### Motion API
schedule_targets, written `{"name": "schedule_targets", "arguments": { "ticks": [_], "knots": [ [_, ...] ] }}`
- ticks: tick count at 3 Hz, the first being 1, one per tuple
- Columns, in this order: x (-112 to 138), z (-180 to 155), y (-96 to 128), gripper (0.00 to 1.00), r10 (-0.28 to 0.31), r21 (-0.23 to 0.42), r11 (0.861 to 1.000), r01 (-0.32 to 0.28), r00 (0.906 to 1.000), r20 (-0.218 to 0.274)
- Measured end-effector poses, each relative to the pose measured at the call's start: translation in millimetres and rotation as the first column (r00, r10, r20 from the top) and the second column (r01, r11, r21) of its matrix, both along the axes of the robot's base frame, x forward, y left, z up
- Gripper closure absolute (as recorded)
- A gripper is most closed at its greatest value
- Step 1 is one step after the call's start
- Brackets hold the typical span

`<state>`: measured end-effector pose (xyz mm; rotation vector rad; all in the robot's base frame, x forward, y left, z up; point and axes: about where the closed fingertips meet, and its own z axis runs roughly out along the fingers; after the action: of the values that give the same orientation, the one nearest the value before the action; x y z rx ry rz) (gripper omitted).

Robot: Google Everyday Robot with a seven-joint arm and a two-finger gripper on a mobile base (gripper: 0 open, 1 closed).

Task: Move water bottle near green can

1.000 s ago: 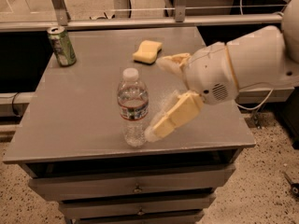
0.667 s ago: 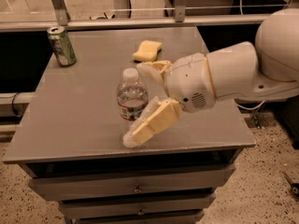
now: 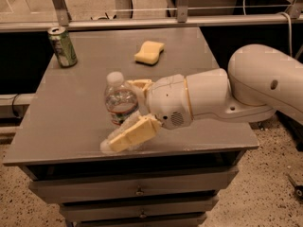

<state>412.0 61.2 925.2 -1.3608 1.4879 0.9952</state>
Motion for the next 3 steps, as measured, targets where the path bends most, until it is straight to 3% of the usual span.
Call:
{"name": "schedule_targets", "arguments": {
  "ticks": [2, 3],
  "knots": [
    [34, -14, -27, 0.62, -0.115, 0.015, 0.993, 0.115, 0.9932, -0.018],
    [60, -2, -55, 0.85, -0.205, 0.026, 0.978, 0.205, 0.9788, -0.002]
  ]
}}
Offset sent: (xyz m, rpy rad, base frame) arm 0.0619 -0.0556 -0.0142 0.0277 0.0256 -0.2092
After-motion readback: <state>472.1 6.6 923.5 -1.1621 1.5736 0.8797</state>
